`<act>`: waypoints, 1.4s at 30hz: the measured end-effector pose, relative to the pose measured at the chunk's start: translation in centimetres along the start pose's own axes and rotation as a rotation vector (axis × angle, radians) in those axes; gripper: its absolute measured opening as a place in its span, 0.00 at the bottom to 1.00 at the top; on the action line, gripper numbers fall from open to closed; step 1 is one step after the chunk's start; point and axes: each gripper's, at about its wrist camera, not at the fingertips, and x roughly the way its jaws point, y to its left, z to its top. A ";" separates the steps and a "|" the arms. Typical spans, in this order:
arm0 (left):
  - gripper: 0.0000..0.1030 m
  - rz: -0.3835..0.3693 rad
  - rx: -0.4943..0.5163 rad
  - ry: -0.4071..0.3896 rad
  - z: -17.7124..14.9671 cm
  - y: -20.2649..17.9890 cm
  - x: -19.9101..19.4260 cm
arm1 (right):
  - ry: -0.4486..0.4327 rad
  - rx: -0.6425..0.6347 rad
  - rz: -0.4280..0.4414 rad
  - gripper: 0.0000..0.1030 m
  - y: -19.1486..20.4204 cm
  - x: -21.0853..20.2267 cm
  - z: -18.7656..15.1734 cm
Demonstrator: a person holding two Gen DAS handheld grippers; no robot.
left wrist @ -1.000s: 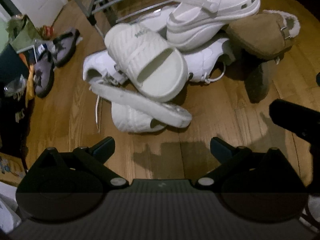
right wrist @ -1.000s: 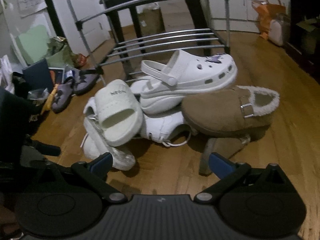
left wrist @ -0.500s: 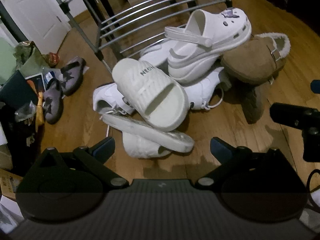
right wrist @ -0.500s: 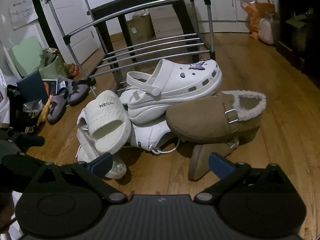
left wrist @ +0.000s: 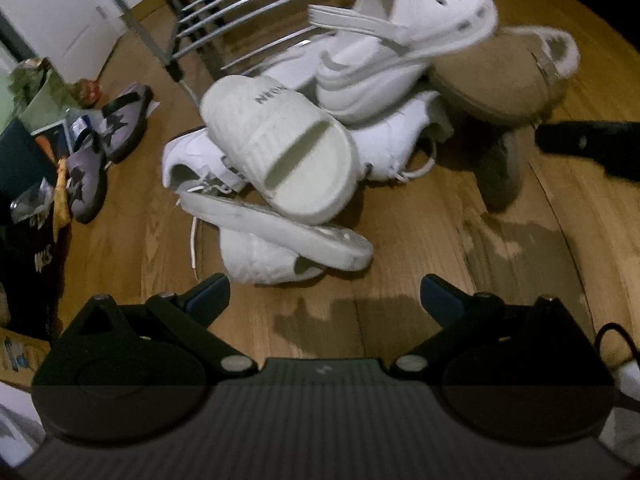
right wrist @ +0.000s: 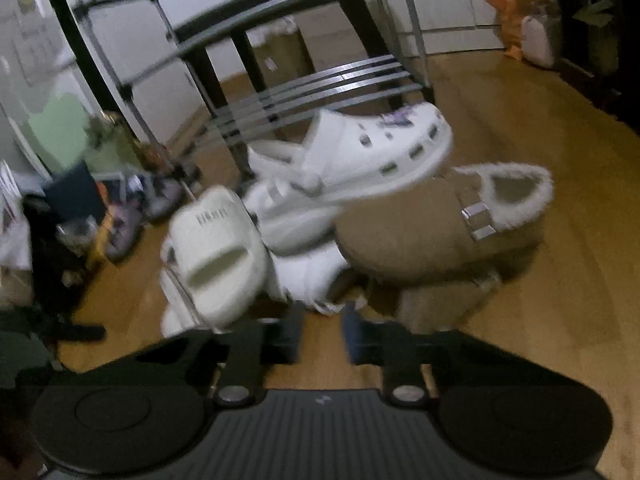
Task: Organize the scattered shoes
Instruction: 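Move the left tool toward the white Croc with purple charm on the heap, then grasp the white Croc with the left tool and lift it off the heap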
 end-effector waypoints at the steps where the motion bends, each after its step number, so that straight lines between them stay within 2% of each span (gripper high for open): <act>1: 1.00 -0.019 -0.016 -0.019 1.2 0.4 0.5 | -0.008 -0.013 0.001 0.06 0.1 0.5 1.0; 3: 1.00 -0.049 -0.045 -0.067 3.9 1.4 1.8 | -0.021 -0.048 -0.027 0.06 0.4 1.2 3.4; 4: 1.00 -0.037 -0.058 -0.098 5.5 1.8 2.4 | -0.031 -0.044 -0.038 0.10 0.5 1.1 4.3; 6: 1.00 0.005 -0.064 -0.126 8.4 2.1 3.1 | -0.050 -0.035 -0.060 0.28 0.8 0.9 5.9; 7: 1.00 0.022 -0.063 -0.127 9.6 2.1 3.4 | -0.061 -0.026 -0.074 0.53 0.7 0.8 6.3; 8: 1.00 0.041 -0.058 -0.132 10.1 1.9 3.2 | -0.083 -0.010 -0.092 0.70 0.6 0.7 7.0; 11: 1.00 0.079 -0.005 -0.177 11.5 0.5 2.4 | -0.104 0.002 -0.126 0.71 0.4 1.5 9.2; 15: 1.00 0.045 0.013 -0.209 14.0 -1.1 3.8 | -0.078 0.055 -0.152 0.70 -0.7 2.5 11.4; 19: 1.00 0.043 -0.035 -0.177 15.4 -0.8 6.3 | -0.108 0.174 -0.133 0.77 -2.8 0.7 9.8; 21: 1.00 -0.036 -0.107 -0.187 15.7 -0.1 6.8 | -0.092 0.183 -0.145 0.77 -3.6 0.6 8.9; 24: 1.00 -0.151 -0.223 -0.187 16.4 0.9 8.0 | -0.059 0.182 -0.211 0.77 -5.1 0.8 7.8; 27: 1.00 -0.174 -0.260 -0.139 17.4 -0.1 9.7 | -0.042 0.193 -0.220 0.77 -6.1 1.2 7.2; 29: 1.00 -0.178 -0.261 -0.170 17.4 -0.4 9.3 | -0.019 0.204 -0.212 0.77 -6.8 1.8 6.9; 32: 1.00 -0.249 -0.275 -0.354 16.1 -1.6 7.1 | 0.011 0.218 -0.219 0.77 -7.3 2.6 6.2; 33: 1.00 -0.288 -0.258 -0.388 15.9 -2.0 7.1 | 0.024 0.229 -0.219 0.77 -7.6 2.9 5.8; 34: 1.00 -0.301 -0.247 -0.391 16.0 -2.2 7.1 | 0.037 0.236 -0.217 0.77 -7.8 3.1 5.6; 36: 1.00 -0.281 -0.200 -0.349 16.9 -3.5 8.3 | 0.062 0.252 -0.213 0.77 -8.1 3.5 5.0; 37: 1.00 -0.242 -0.160 -0.285 17.9 -4.4 9.8 | 0.075 0.257 -0.212 0.77 -8.3 3.7 4.7; 39: 1.00 -0.319 -0.155 -0.278 19.1 -5.0 11.5 | 0.098 0.259 -0.220 0.77 -8.5 3.9 4.0; 40: 0.89 -0.332 -0.142 -0.291 19.2 -5.3 11.4 | 0.110 0.261 -0.224 0.77 -8.5 4.1 3.6; 41: 0.63 -0.326 -0.084 -0.314 19.4 -6.2 11.1 | 0.119 0.263 -0.228 0.77 -8.6 4.2 3.3; 42: 0.56 -0.305 -0.020 -0.333 19.4 -7.0 10.6 | 0.123 0.268 -0.234 0.77 -8.8 4.2 3.0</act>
